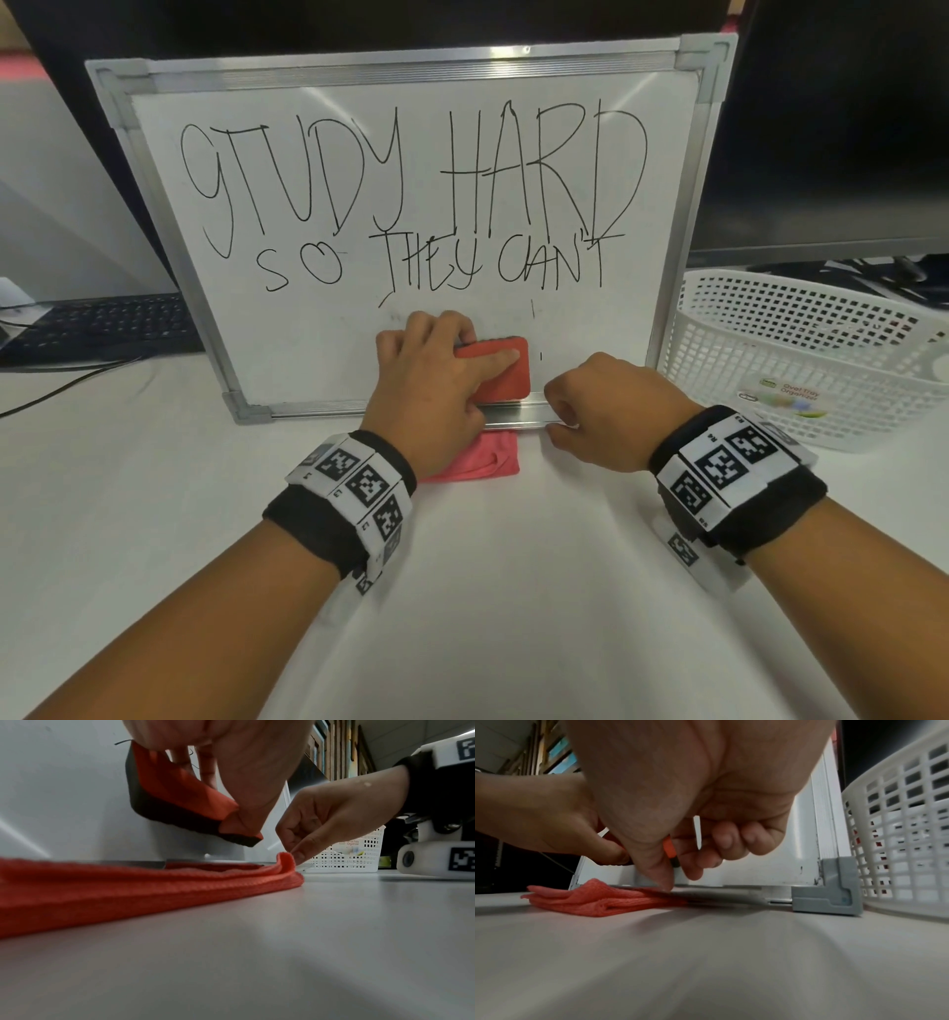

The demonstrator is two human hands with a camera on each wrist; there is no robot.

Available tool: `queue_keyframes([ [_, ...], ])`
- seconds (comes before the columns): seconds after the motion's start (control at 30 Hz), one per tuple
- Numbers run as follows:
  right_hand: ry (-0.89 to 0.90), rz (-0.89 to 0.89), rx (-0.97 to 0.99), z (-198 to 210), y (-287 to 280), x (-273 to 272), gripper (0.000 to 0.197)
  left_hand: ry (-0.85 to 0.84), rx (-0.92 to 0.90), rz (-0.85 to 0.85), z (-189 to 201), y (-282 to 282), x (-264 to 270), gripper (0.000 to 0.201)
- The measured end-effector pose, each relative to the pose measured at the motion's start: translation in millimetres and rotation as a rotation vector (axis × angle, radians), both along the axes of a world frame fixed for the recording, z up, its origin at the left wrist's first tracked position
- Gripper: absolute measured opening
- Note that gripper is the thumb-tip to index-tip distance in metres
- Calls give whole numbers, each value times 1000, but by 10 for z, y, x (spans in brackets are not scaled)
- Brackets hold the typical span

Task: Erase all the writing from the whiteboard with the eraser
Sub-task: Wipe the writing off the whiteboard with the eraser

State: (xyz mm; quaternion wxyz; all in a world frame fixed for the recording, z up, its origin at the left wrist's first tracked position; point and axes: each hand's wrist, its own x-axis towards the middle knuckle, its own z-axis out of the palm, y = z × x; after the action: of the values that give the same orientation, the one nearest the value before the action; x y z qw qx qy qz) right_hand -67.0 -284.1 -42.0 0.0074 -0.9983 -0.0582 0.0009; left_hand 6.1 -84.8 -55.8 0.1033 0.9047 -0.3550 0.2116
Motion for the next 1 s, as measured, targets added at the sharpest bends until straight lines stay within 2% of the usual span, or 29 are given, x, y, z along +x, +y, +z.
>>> queue_keyframes([
  [0.13,-8,-2,5,1,-4,-2,27,-39,-100,85,51,19,-32,61],
  [0.23,-6,4,4,-4,1,4,27,-34,-101,99,64,61,-33,61],
  [0.37,-6,0,-5,2,7,1,26,29,-20,67,12,67,-46,65],
  [0.53,-7,-2,9,-6,0,1,27,-7,-73,75,46,64,-16,61],
  [0.7,-6,-4,-7,-7,-2,5,27,-3,-38,-2,8,34,1,64],
  [0.87,3,-11,-23,-14,-27,4,26,-48,-103,15,57,-32,44,66],
  [1.0,5,-11,-27,-27,-61,4,25,-23,2,-63,13,-76,27,65],
])
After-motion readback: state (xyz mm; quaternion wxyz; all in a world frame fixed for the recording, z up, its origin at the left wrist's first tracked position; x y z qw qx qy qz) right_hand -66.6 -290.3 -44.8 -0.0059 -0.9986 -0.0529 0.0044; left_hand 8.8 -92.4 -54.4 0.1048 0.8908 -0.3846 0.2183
